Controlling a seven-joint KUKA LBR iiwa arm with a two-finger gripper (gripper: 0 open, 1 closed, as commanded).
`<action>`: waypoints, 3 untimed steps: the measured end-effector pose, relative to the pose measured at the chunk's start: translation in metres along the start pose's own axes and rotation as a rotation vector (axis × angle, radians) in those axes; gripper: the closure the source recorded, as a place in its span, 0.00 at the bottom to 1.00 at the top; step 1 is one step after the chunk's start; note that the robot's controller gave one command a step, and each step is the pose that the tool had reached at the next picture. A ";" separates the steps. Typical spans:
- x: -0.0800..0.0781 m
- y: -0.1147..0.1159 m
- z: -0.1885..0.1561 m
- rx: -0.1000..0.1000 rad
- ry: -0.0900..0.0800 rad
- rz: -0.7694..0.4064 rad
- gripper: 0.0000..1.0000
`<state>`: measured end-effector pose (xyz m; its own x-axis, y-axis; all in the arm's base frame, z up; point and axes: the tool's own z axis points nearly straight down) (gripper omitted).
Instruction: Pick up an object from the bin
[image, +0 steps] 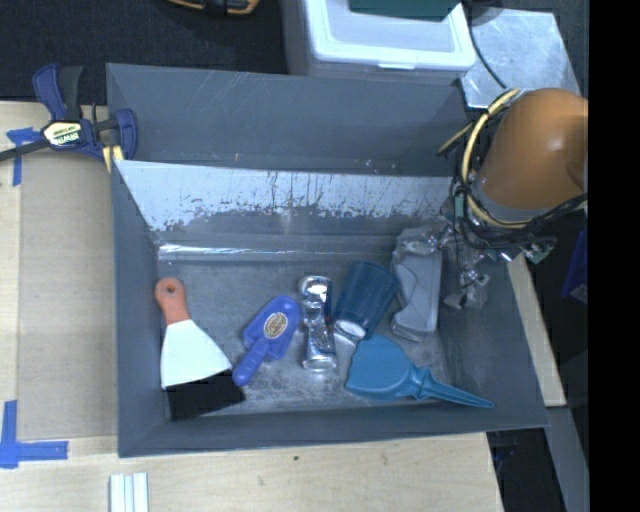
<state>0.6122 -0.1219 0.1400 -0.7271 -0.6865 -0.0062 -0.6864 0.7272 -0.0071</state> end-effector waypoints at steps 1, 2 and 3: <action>-0.031 0.017 0.037 0.004 -0.002 0.046 0.00; -0.018 -0.002 0.068 0.012 -0.009 -0.239 0.00; -0.003 -0.011 0.067 -0.002 -0.027 -0.209 1.00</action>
Offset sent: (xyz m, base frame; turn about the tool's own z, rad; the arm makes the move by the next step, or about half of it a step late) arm 0.0133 0.0118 -0.0700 -0.2421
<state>0.6226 -0.1275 0.0728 -0.5682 -0.8223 -0.0318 -0.8225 0.5687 -0.0087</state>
